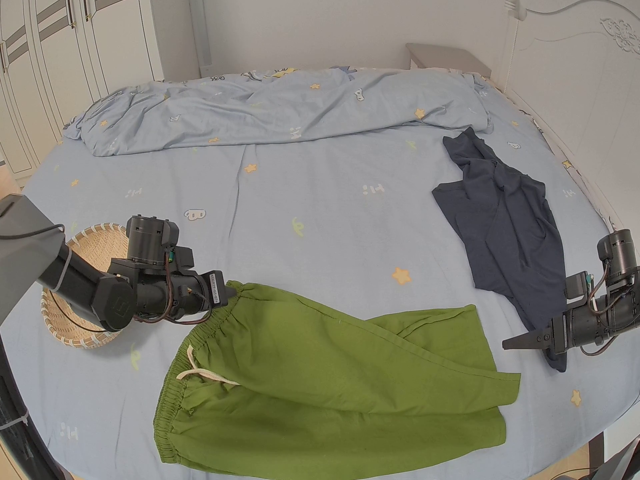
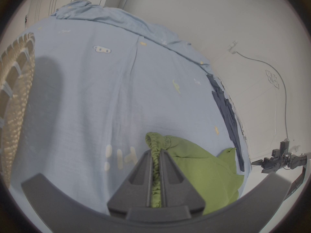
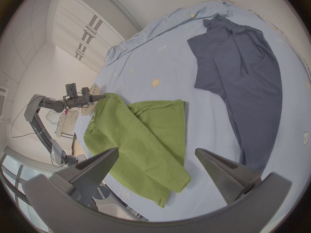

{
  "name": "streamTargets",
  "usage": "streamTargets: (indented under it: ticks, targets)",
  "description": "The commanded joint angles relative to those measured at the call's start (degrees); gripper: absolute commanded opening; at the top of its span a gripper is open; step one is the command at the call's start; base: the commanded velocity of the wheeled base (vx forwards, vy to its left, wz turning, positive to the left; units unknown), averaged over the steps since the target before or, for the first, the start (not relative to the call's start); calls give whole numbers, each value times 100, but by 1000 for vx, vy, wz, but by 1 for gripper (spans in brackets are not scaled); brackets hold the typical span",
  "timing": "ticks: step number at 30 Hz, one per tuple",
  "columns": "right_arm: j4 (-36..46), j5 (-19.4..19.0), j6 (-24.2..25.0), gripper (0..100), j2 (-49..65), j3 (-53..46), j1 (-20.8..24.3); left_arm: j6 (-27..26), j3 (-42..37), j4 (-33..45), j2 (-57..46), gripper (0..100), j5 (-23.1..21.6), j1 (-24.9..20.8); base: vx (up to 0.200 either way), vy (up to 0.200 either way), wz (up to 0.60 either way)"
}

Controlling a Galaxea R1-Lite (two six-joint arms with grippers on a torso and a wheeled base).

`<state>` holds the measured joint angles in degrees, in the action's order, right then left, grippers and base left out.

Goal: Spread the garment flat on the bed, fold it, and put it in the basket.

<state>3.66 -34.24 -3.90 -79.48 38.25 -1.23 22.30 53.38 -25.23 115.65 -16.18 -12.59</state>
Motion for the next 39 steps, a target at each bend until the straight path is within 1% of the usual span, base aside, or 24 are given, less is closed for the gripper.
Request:
streamTargets:
  ticks: [1, 2, 4, 8, 11, 14, 23, 27, 33, 39]
  targets:
    - [-5, -3, -5, 100, 29, -204, -132, 3, -162, -8, -473, 0, 9, 46, 0, 0, 0]
    - [-5, -12, -5, 100, 73, -336, -202, -15, -311, -8, -614, 0, 9, 29, 0, 0, 0]
    - [12, -21, -5, 100, 170, -477, -193, -50, -399, -8, -658, 0, 9, 2, 0, 0, 0]
    - [3, -3, -5, 100, 188, -811, -132, -59, -408, -8, -649, 0, 9, 11, 0, 0, 0]
    - [3, -3, -23, 100, 117, -881, -105, -50, -408, -8, -649, 0, 9, 20, 0, 0, 0]
    - [-5, -3, -23, 100, -226, -890, -44, -59, -416, -8, -632, 0, 9, 20, 0, 0, 0]
    - [-14, 5, -41, 100, -480, -916, -35, -59, -408, -8, -605, 0, 9, 20, 0, 0, 0]
    - [-172, 41, -23, 100, -709, -916, 9, -59, -408, -8, -605, 0, 9, 20, 0, 0, 0]
    - [-691, 93, -5, 100, -1192, -872, 26, -59, -399, -8, -561, 0, 9, 20, 0, 0, 0]
    - [-884, 84, -5, 100, -1280, -855, 35, -59, -390, -8, -561, 0, 9, 29, 0, 0, 0]
